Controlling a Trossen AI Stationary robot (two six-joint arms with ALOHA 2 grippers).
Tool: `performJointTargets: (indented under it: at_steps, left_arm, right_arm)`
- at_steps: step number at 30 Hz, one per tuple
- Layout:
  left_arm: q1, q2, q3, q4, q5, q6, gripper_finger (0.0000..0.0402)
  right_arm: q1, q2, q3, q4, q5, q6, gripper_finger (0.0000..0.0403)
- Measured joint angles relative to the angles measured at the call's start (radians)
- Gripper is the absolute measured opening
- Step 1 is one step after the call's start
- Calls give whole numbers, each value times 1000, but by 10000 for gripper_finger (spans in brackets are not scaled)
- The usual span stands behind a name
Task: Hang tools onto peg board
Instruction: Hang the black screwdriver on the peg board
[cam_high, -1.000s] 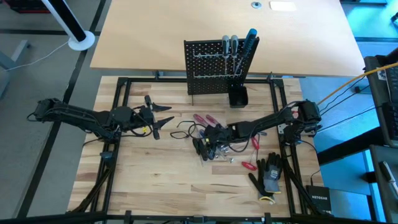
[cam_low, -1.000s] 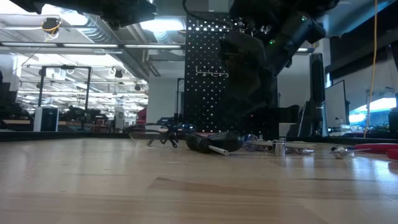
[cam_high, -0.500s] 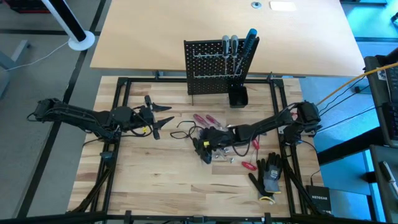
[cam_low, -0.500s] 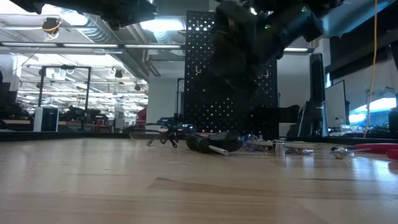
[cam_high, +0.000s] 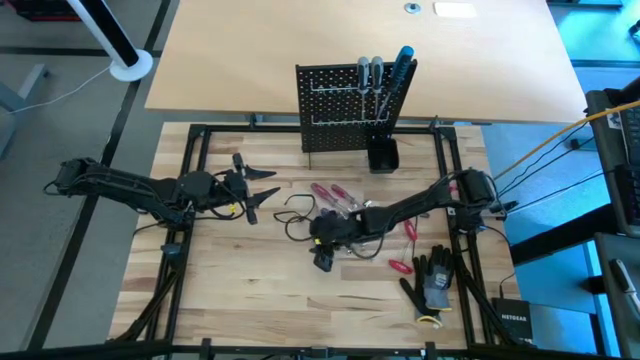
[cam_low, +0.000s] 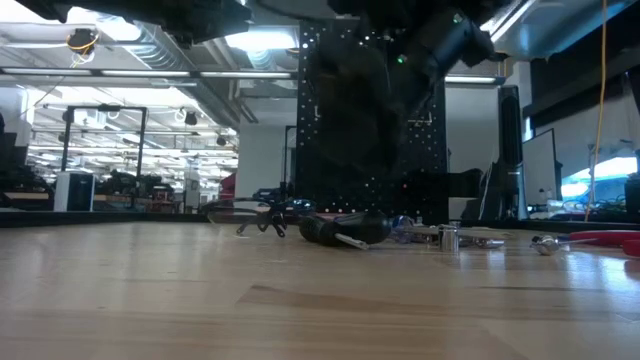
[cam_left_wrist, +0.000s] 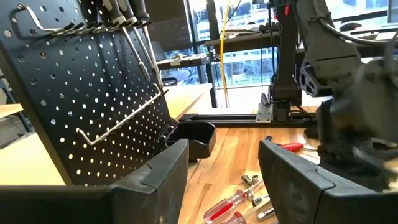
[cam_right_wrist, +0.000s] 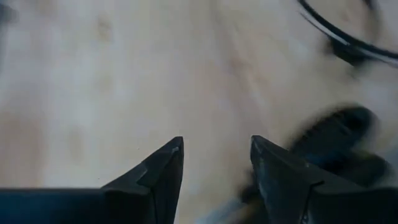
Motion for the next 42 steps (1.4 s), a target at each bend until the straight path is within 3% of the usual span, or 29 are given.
performJointTargets:
  at_steps: [3,31,42]
  left_arm:
    - [0,0,0,-1,0,1,184]
    - [0,0,0,1,0,3,184]
    - [0,0,0,2,0,3,184]
  right_arm:
    - [-8,1,23,-82,63,49,186]
    - [-81,37,24,-153,103,201,186]
    - [-104,54,24,-139,56,203,186]
